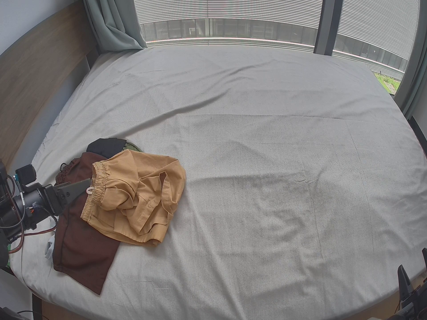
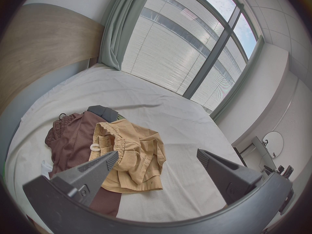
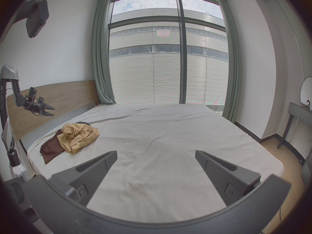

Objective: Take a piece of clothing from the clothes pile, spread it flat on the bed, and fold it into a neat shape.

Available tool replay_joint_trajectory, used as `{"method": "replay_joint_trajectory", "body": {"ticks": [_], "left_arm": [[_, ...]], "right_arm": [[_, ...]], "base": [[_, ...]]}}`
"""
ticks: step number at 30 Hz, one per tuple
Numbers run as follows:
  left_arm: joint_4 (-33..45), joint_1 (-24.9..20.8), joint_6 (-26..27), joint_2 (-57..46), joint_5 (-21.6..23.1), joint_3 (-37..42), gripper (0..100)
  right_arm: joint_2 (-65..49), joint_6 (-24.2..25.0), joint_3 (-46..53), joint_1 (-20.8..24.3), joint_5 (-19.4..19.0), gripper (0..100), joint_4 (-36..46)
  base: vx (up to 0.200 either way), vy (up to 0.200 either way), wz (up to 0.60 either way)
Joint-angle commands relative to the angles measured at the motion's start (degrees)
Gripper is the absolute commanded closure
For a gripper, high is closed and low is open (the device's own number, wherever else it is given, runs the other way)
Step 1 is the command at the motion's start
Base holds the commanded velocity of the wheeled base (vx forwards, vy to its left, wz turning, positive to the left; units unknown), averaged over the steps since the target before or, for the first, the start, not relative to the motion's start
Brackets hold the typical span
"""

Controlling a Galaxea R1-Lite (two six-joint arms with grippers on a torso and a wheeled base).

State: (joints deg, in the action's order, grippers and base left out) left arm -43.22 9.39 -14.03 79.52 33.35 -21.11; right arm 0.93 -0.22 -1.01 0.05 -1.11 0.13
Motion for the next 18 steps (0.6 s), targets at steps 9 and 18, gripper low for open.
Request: {"method": "replay_joint_trajectory", "body": {"ticks": [9,18], "left_arm": [[-6.71,1.51,0.06,14.35,0.22,-4.2,0],[-11.54,1.25,0.41,20.94,0.13,-4.9,0]], "right_arm": [[-0.93,0.04,1.01,0.04,-0.03,0,0.04],[-0.93,0.04,1.01,0.04,-0.03,0,0.04]], "base": [[0.0,0.0,0.0],[0.0,0.0,0.0]]}}
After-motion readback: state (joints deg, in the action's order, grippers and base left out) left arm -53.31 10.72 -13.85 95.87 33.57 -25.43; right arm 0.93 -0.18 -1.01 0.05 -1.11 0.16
